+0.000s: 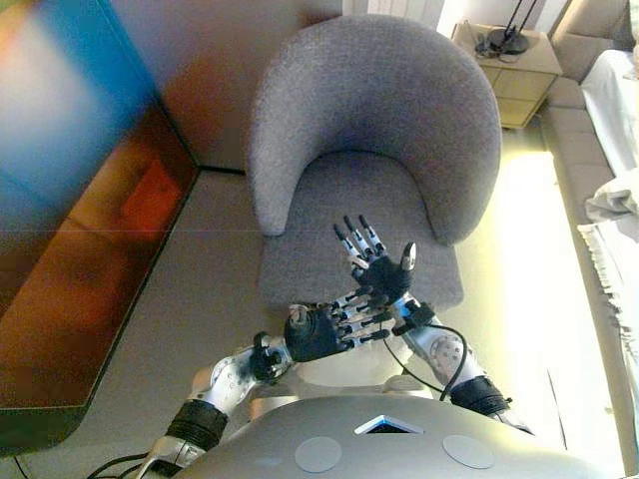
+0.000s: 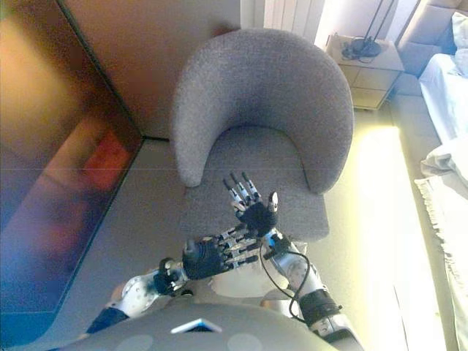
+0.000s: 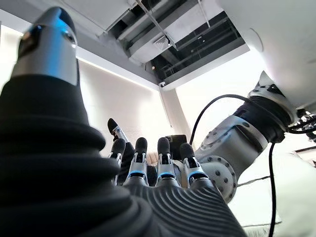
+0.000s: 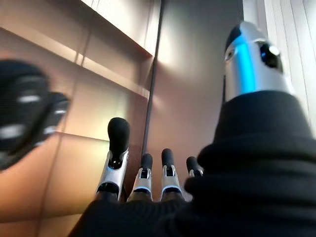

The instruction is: Pick up the cushion and take it to the sofa

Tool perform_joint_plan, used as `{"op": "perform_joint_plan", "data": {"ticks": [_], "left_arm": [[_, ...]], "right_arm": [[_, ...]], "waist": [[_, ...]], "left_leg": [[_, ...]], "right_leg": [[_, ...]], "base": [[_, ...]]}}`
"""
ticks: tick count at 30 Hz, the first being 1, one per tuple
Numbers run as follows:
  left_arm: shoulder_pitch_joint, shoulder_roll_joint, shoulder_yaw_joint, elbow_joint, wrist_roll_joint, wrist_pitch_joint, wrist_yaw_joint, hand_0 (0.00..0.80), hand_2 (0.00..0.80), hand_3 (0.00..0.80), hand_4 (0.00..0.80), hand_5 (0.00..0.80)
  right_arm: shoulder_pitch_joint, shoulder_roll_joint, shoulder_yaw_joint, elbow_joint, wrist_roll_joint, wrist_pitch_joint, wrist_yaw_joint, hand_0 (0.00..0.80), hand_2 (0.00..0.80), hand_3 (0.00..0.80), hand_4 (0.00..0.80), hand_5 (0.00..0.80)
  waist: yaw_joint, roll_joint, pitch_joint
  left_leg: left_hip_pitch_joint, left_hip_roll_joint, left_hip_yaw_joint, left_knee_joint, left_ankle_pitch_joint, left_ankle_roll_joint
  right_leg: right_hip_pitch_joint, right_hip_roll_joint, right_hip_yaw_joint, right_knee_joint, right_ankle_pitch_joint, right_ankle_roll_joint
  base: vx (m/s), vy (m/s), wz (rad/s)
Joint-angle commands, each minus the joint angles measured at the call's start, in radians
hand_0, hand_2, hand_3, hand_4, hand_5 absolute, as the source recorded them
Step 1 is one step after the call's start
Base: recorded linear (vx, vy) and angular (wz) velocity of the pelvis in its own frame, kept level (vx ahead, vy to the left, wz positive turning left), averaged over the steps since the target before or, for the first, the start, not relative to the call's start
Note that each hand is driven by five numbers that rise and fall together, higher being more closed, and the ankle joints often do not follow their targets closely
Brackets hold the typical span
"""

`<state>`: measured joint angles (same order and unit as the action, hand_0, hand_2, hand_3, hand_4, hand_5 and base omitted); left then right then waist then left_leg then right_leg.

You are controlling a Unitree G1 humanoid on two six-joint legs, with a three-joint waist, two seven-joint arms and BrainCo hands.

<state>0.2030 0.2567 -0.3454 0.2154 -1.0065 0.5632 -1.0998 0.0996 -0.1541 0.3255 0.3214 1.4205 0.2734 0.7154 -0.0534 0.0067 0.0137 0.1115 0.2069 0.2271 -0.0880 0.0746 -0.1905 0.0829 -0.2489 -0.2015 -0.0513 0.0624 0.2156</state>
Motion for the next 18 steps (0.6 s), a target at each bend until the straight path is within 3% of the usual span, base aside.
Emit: {"op": "perform_joint_plan", "data": {"ticks": [1,18], "left_arm": [[-0.076,-0.025,-0.024,-0.033,-0.067,0.001,-0.029,0.0,0.0,0.0,0.0,0.0],[-0.115,-0.019,0.029,-0.067,-0.084,-0.058,0.014,0.0,0.0,0.0,0.0,0.0]], "right_arm": [[-0.049,0.015,0.004,-0.083,0.001,0.016,0.07,0.0,0.0,0.0,0.0,0.0],[-0.001,-0.026,0.048,-0.129,-0.109,0.047,0.199,0.0,0.0,0.0,0.0,0.0]], "waist": [[-0.007,0.019,0.013],[-0.025,0.017,0.009]], "left_leg": [[-0.007,0.036,0.043,0.022,-0.03,0.039],[-0.01,0.036,0.054,0.02,-0.023,0.037]], "right_leg": [[-0.062,-0.035,-0.025,0.018,0.043,0.034],[-0.06,-0.025,-0.012,0.008,0.039,0.029]], "base": [[0.0,0.0,0.0],[0.002,0.0,-0.03]]}}
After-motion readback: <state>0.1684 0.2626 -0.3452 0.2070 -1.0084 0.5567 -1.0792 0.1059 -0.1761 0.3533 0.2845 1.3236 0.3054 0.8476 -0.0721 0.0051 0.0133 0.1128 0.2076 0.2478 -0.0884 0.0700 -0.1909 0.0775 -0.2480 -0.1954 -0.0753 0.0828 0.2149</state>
